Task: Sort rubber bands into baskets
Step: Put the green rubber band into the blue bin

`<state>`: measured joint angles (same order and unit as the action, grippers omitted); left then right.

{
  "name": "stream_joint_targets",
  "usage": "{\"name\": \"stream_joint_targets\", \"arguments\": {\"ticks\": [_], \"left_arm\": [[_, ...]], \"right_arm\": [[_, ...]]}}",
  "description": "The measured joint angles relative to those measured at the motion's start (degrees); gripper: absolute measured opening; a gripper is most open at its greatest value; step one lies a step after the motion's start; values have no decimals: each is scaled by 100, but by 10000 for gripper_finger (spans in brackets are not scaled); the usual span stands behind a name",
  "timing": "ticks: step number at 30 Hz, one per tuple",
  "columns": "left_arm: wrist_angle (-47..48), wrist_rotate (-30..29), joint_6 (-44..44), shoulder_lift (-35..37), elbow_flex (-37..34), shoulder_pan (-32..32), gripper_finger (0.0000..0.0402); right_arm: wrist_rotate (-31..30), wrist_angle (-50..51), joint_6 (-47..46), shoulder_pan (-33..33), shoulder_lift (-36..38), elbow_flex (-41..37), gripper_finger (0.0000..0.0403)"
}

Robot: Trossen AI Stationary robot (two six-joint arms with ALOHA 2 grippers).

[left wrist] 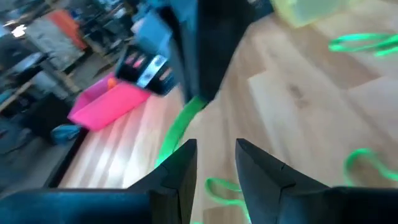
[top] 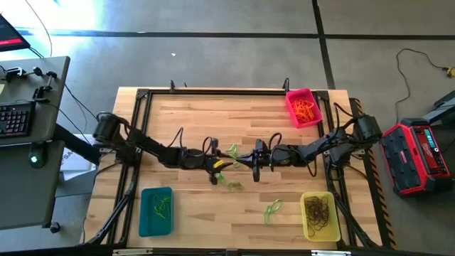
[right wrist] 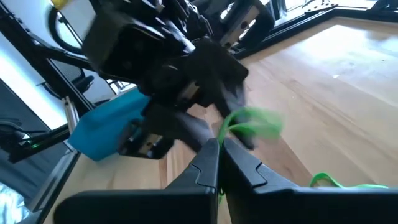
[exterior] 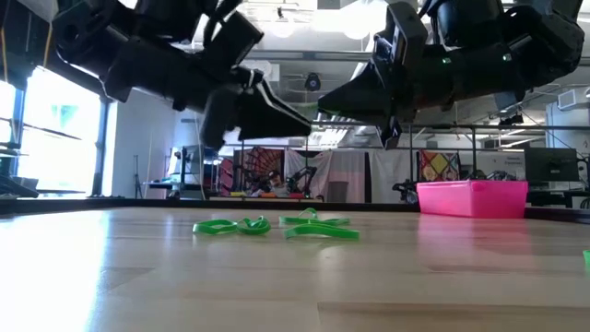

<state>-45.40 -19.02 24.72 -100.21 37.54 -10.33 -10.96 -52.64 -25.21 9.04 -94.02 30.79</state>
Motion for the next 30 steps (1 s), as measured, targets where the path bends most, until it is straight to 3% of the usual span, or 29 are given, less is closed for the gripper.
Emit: {"name": "stream_joint_targets", "arguments": {"ticks": [6,17,25,30], "left_arm": [[-91,-698,121,-3,-2,-92,104],[264,-1023,144,9,-4,-580,104],[706,-412,-191,646,-7,-303,104],[842,-474,178,1015,-4,-284,104]], "right_arm": [[52,-5,0,9,0,2,0],[-103,7,120,9,0,2,0],[-276,107,129,-2,0,2,0],[-280,140,129,-2,0,2,0]]}}
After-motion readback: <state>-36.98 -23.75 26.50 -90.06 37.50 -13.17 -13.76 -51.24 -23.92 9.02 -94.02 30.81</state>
